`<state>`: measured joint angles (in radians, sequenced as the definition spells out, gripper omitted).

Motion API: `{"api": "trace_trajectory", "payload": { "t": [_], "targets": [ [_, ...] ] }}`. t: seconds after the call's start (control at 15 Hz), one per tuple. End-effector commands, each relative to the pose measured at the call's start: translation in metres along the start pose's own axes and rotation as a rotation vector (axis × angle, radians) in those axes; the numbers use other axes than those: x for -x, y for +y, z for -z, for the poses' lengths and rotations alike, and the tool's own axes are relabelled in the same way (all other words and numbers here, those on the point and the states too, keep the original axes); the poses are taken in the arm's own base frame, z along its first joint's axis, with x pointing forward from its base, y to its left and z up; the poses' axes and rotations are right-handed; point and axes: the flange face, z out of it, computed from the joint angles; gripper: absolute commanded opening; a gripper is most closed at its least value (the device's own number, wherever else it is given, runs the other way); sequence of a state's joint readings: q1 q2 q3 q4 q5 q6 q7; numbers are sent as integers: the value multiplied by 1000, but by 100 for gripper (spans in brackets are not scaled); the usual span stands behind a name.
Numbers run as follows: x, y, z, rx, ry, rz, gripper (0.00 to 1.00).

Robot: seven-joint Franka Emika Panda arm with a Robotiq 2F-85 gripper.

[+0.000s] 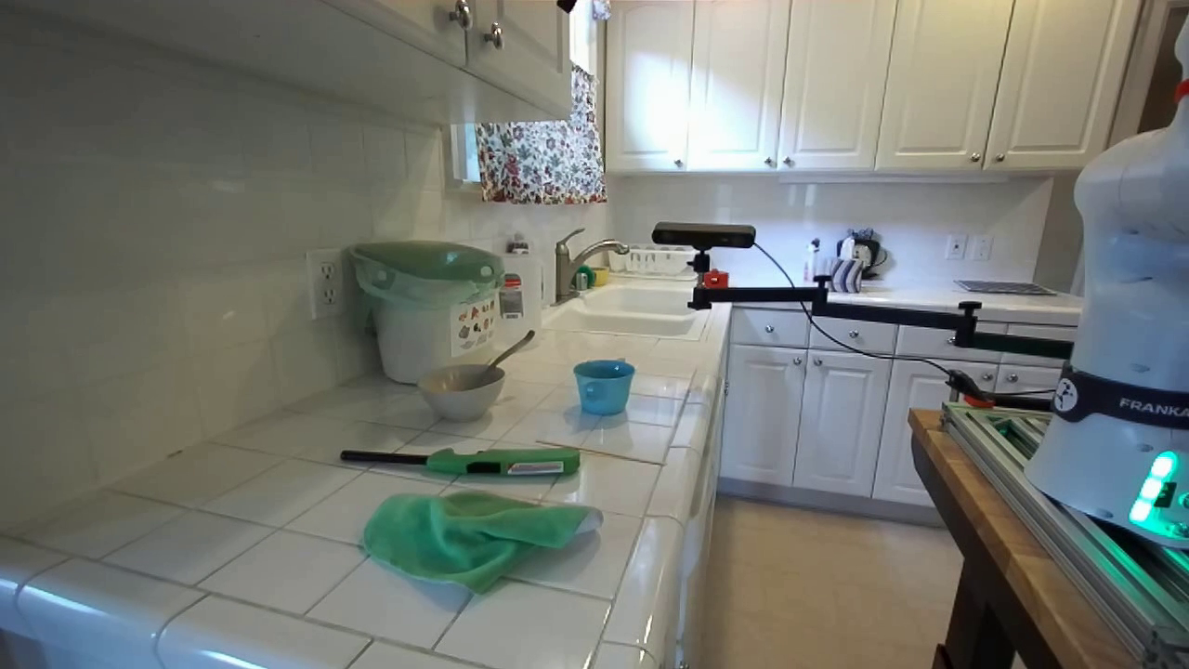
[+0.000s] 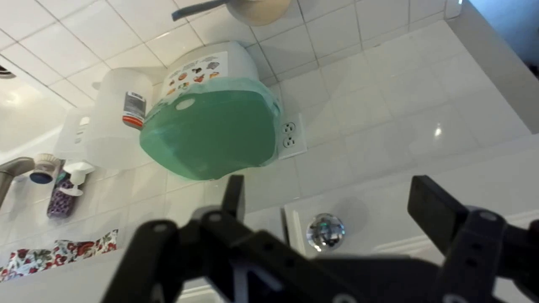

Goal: Open the cabinet's left door

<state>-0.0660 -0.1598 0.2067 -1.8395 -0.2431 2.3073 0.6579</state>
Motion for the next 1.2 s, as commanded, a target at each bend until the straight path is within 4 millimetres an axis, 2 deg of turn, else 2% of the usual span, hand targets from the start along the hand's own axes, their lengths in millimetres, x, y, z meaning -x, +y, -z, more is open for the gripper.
{"api": "trace_trajectory", "payload": {
  "t": [0.0, 0.27, 0.47, 0.53, 0.67, 0.87, 1.13],
  "targets": [
    [-6, -26, 4, -50, 19, -51, 100],
    [-12, -42, 8, -65, 47, -72, 100],
    [-26, -31, 0, -35, 39, -82, 100],
    [-16, -31, 4, -57, 38, -66, 100],
    [-22, -26, -2, -50, 39, -77, 100],
    [-22, -29, -1, -53, 37, -74, 100],
    [-34, -16, 2, -213, 16, -79, 100]
  ]
}}
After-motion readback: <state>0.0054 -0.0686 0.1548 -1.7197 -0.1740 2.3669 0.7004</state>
